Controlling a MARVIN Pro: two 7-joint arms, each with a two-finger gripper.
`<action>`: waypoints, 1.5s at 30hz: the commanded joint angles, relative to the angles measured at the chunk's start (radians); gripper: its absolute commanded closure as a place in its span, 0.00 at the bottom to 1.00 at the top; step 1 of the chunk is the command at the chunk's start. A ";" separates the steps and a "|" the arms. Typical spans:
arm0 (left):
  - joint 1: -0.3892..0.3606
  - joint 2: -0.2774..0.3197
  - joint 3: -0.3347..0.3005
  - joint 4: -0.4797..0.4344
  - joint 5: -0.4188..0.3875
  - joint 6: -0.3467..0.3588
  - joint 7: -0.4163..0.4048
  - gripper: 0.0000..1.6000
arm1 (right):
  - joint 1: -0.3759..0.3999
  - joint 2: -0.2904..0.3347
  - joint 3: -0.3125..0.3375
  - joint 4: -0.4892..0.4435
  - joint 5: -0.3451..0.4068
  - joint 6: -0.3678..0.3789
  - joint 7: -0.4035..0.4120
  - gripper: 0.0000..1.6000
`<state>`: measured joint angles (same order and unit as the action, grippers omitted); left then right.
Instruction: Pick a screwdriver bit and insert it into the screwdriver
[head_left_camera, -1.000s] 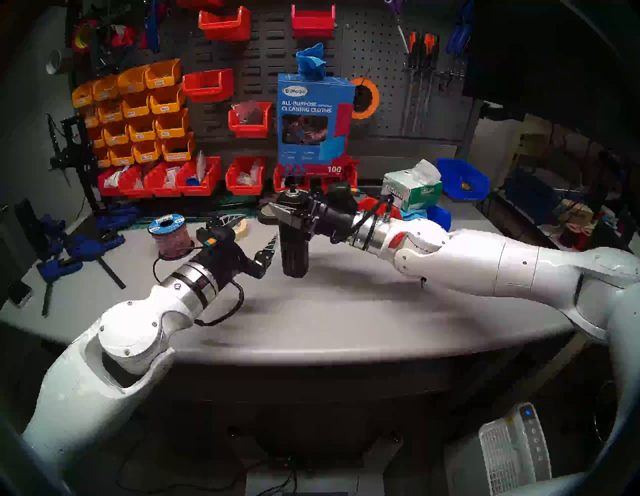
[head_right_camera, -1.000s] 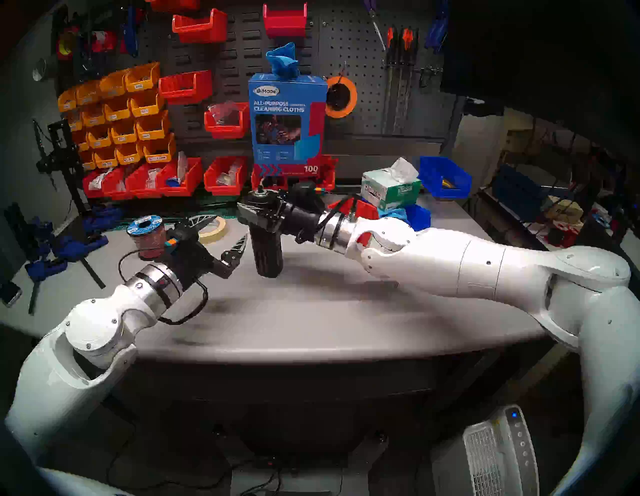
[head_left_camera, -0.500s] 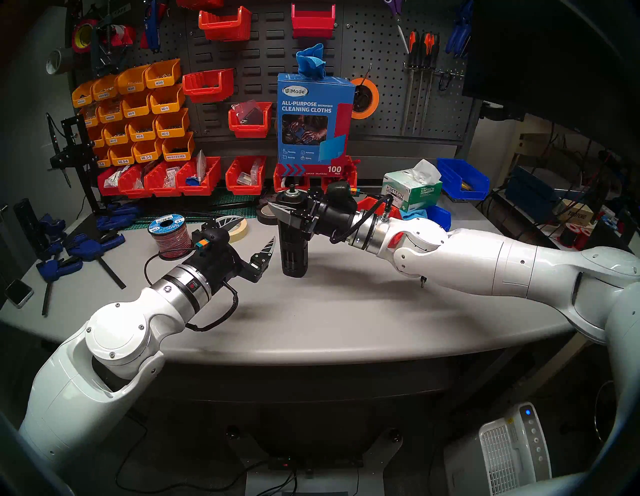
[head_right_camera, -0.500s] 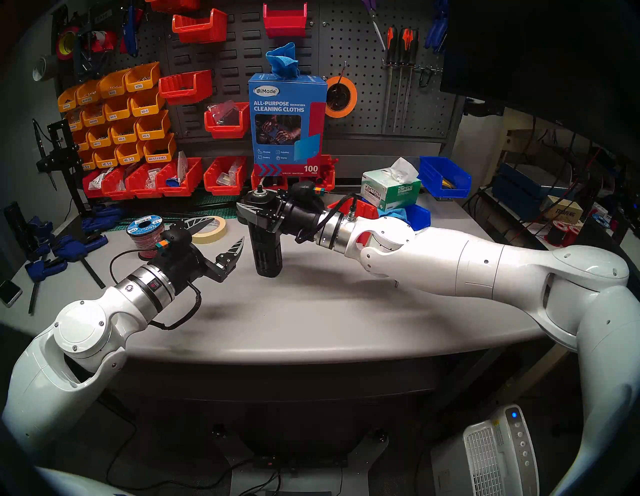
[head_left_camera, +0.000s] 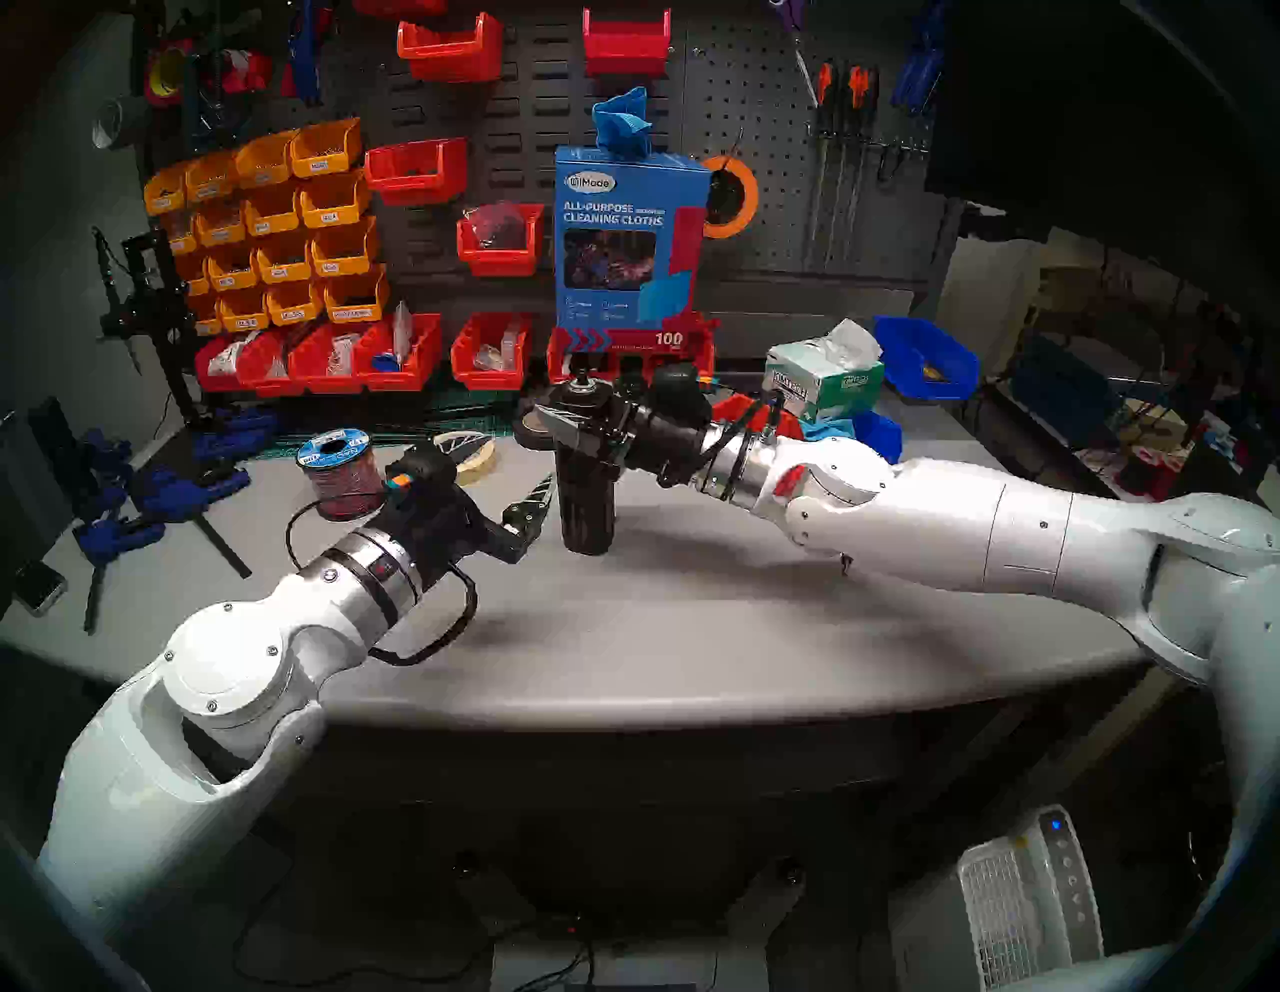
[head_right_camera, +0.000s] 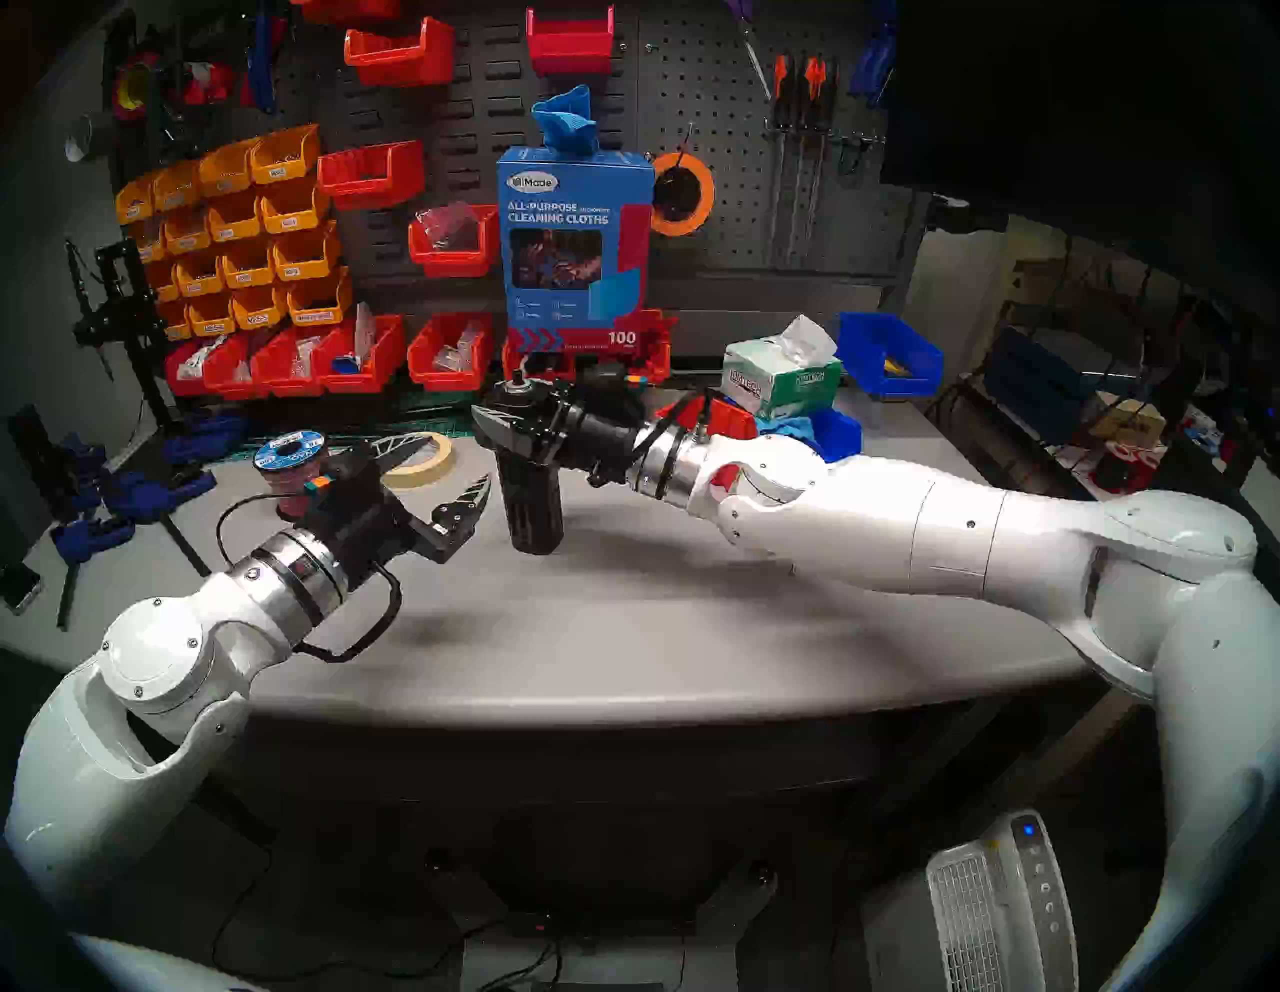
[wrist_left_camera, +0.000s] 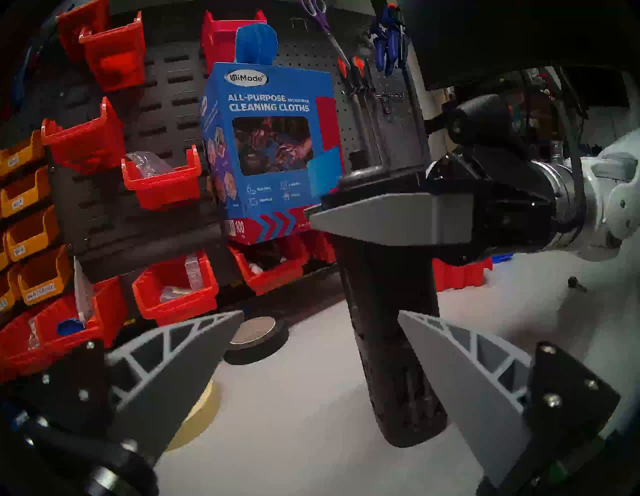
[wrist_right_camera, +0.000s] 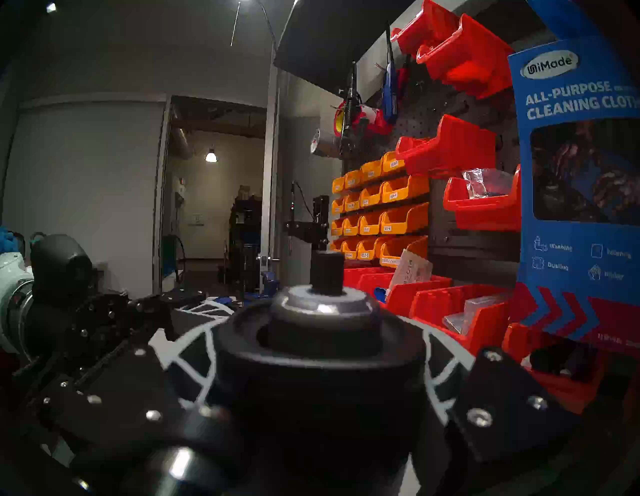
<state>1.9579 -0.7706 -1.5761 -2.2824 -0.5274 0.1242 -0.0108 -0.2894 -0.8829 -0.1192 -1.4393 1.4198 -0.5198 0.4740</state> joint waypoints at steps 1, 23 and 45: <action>0.037 -0.017 -0.044 -0.061 -0.055 -0.003 -0.004 0.77 | 0.012 -0.004 0.009 -0.003 -0.004 -0.006 -0.002 0.65; 0.037 -0.055 0.045 -0.054 -0.014 -0.015 0.024 0.36 | 0.016 -0.007 0.008 -0.001 -0.004 -0.010 0.000 0.67; -0.019 -0.094 0.133 0.007 0.014 -0.021 0.052 0.36 | 0.015 0.003 0.007 -0.016 -0.005 -0.012 -0.004 0.66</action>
<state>1.9868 -0.8467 -1.4464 -2.2721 -0.5139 0.1235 0.0431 -0.2892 -0.8848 -0.1234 -1.4433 1.4156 -0.5288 0.4714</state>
